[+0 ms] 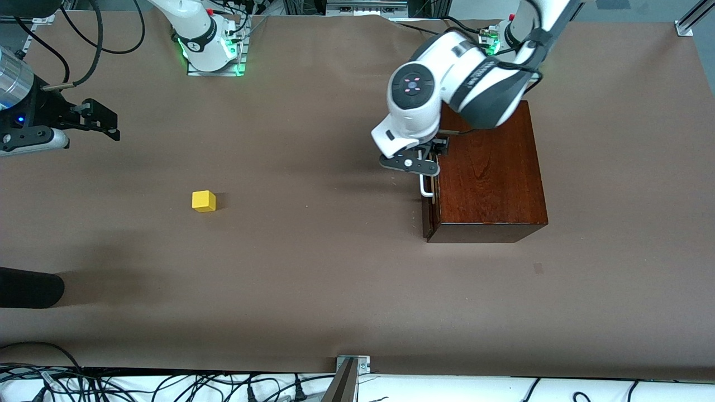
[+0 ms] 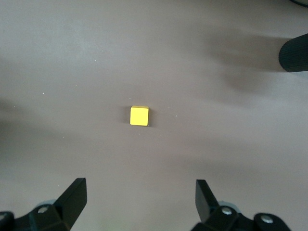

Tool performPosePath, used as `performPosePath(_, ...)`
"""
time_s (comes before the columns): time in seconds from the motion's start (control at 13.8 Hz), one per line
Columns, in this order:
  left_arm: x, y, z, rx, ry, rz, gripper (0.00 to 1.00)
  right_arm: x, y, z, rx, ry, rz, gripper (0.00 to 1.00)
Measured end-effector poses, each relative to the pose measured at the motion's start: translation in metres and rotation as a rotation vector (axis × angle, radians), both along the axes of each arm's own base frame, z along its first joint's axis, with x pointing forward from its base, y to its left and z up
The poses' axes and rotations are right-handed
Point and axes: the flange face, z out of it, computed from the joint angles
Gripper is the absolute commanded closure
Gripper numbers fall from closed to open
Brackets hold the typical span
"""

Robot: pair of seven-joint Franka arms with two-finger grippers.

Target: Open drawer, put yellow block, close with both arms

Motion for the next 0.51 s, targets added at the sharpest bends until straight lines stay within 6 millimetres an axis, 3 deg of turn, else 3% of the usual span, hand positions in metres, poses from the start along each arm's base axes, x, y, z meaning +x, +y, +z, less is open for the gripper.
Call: performPosePath(0.51,-0.007,-0.002,-0.046,0.005,-0.022,0.019,0.0,0.0,-0.001,0.0,0.0,0.0,-0.001,0.0)
